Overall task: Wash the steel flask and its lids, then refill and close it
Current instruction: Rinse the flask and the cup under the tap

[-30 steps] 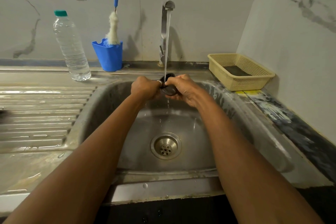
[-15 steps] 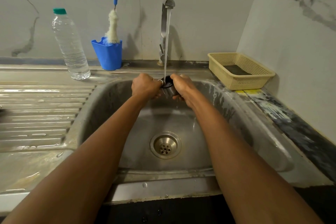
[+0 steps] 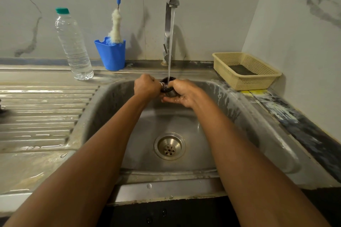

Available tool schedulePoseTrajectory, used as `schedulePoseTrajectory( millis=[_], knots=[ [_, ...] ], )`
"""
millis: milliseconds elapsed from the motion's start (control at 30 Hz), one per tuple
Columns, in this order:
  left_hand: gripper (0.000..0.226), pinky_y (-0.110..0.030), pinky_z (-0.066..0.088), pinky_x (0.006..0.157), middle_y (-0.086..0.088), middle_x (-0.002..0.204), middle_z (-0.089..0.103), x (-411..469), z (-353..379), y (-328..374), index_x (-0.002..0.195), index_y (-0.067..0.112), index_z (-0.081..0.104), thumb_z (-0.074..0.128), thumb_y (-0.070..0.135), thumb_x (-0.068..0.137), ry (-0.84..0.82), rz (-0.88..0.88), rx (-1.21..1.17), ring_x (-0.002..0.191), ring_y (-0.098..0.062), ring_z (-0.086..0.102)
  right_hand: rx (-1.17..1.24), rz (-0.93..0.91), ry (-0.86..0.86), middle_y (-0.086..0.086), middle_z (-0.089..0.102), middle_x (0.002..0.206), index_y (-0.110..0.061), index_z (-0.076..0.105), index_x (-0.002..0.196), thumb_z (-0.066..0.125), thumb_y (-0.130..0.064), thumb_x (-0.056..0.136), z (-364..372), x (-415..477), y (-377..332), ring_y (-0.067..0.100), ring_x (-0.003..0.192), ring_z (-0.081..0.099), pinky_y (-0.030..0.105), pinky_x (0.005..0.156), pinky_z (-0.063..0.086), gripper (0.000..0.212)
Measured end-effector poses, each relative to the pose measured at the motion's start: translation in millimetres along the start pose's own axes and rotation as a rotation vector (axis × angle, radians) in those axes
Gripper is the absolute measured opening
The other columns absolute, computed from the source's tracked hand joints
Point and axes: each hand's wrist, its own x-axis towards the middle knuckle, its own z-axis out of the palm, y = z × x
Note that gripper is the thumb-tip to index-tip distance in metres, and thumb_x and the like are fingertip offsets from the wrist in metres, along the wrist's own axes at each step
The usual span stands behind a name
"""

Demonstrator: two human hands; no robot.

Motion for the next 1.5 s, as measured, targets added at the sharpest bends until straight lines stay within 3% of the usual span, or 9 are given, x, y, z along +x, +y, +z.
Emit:
schedulePoseTrajectory(
  millis=[167, 400, 567, 800, 1033, 1167, 1267, 1367, 1500],
  knots=[
    [0.005, -0.034, 0.063, 0.071, -0.012, 0.085, 0.073, -3, -5, 0, 0.098, 0.006, 0.068, 0.065, 0.008, 0.094, -0.131, -0.02, -0.027, 0.074, -0.021, 0.074, -0.422, -0.356, 0.109, 0.002, 0.055, 0.116, -0.017, 0.055, 0.131, 0.063, 0.007, 0.084, -5, 2, 4, 0.021, 0.101, 0.061, 0.039, 0.087, 0.059, 0.054],
    [0.014, -0.043, 0.063, 0.08, -0.021, 0.094, 0.074, -5, -3, 5, 0.105, -0.002, 0.066, 0.057, 0.0, 0.095, -0.242, -0.021, -0.088, 0.086, -0.029, 0.075, -0.614, -0.62, 0.196, 0.004, 0.059, 0.131, -0.016, 0.056, 0.134, 0.07, 0.012, 0.074, -2, 10, 4, 0.013, 0.107, 0.054, 0.011, 0.072, 0.043, 0.067],
    [0.017, -0.042, 0.063, 0.079, -0.019, 0.094, 0.075, -5, 1, 7, 0.104, 0.002, 0.067, 0.055, -0.001, 0.092, -0.256, 0.003, -0.137, 0.085, -0.028, 0.075, -0.596, -0.687, 0.265, -0.001, 0.061, 0.118, -0.016, 0.059, 0.126, 0.066, 0.01, 0.075, -4, 13, 3, 0.012, 0.102, 0.056, 0.009, 0.069, 0.041, 0.057],
    [0.013, -0.022, 0.06, 0.061, -0.005, 0.09, 0.072, -9, 0, 11, 0.108, 0.01, 0.067, 0.059, 0.015, 0.1, -0.095, 0.069, -0.149, 0.075, -0.014, 0.073, -0.428, -0.411, 0.322, 0.003, 0.069, 0.102, -0.011, 0.066, 0.107, 0.067, -0.023, 0.093, -11, 15, 1, 0.018, 0.086, 0.069, 0.033, 0.074, 0.062, 0.019],
    [0.018, -0.025, 0.06, 0.064, 0.002, 0.091, 0.072, -11, -4, 11, 0.113, 0.023, 0.074, 0.066, 0.027, 0.097, 0.019, 0.229, -0.137, 0.074, -0.01, 0.068, -0.195, -0.08, 0.202, 0.012, 0.075, 0.097, -0.012, 0.061, 0.113, 0.051, -0.035, 0.103, -10, 3, -4, 0.014, 0.053, 0.065, 0.016, 0.038, 0.044, 0.028],
    [0.02, -0.032, 0.061, 0.068, -0.004, 0.074, 0.07, -11, -8, 12, 0.09, 0.014, 0.077, 0.066, 0.03, 0.096, 0.036, 0.199, -0.097, 0.069, -0.014, 0.064, -0.101, 0.018, 0.092, 0.015, 0.07, 0.096, -0.014, 0.06, 0.113, 0.049, -0.032, 0.102, -9, 1, -4, 0.018, 0.065, 0.066, 0.021, 0.043, 0.052, 0.024],
    [0.024, -0.04, 0.062, 0.078, -0.01, 0.075, 0.072, -7, -10, 11, 0.083, 0.009, 0.075, 0.065, 0.027, 0.096, 0.061, 0.138, -0.04, 0.069, -0.018, 0.065, 0.048, -0.002, -0.029, 0.016, 0.068, 0.108, -0.013, 0.061, 0.111, 0.059, -0.02, 0.097, -9, 2, -3, 0.023, 0.094, 0.07, 0.034, 0.075, 0.063, 0.016],
    [0.026, -0.041, 0.062, 0.08, -0.011, 0.075, 0.073, -5, -14, 12, 0.081, 0.005, 0.075, 0.067, 0.027, 0.093, 0.07, 0.093, -0.039, 0.071, -0.022, 0.068, 0.105, -0.079, -0.163, 0.022, 0.063, 0.125, -0.013, 0.058, 0.124, 0.071, -0.005, 0.09, -9, 3, -3, 0.034, 0.113, 0.067, 0.05, 0.094, 0.057, 0.038],
    [0.026, -0.037, 0.062, 0.081, -0.012, 0.086, 0.074, -2, -20, 15, 0.086, 0.005, 0.072, 0.068, 0.03, 0.093, -0.003, 0.039, -0.073, 0.076, -0.022, 0.068, 0.091, -0.132, -0.265, 0.016, 0.062, 0.122, -0.017, 0.054, 0.126, 0.075, 0.011, 0.078, -12, -3, -4, 0.034, 0.112, 0.066, 0.048, 0.094, 0.057, 0.059]
  ],
)
